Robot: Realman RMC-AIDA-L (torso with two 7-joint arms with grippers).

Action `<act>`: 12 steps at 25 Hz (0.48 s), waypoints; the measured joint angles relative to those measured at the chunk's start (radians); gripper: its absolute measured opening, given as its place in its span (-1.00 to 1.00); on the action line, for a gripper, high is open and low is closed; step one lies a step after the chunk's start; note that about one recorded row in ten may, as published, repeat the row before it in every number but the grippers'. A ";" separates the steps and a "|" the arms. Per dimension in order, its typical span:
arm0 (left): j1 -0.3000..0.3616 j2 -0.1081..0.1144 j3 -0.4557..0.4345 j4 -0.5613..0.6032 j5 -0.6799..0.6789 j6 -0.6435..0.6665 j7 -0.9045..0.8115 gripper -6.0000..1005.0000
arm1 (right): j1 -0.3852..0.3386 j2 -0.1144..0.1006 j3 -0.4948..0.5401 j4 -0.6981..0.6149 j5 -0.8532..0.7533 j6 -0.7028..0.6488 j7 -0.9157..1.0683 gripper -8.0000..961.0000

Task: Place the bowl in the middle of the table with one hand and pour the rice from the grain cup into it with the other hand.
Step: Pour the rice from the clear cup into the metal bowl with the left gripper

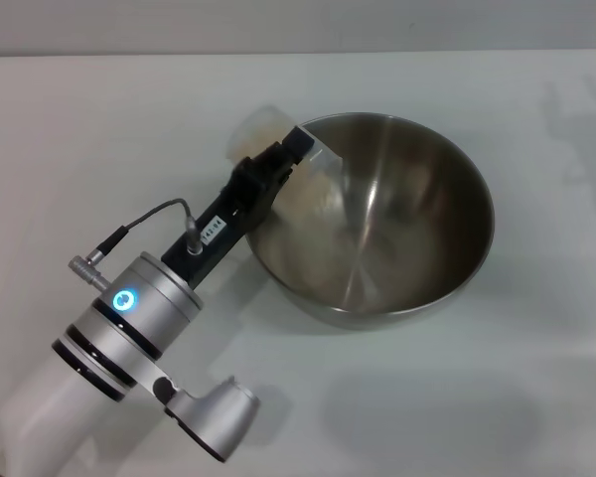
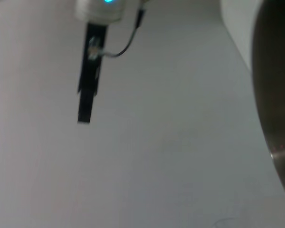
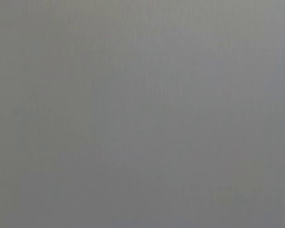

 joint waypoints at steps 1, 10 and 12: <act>0.002 0.000 0.001 -0.006 0.000 0.001 0.046 -0.94 | 0.001 0.000 0.000 0.000 0.000 0.001 0.000 0.14; 0.010 0.000 0.026 -0.018 0.000 0.037 0.303 -0.93 | 0.006 -0.001 -0.001 0.002 0.000 0.003 0.000 0.13; 0.010 0.000 0.038 -0.018 0.015 0.050 0.323 -0.93 | 0.006 -0.002 0.000 0.002 -0.001 0.000 -0.001 0.13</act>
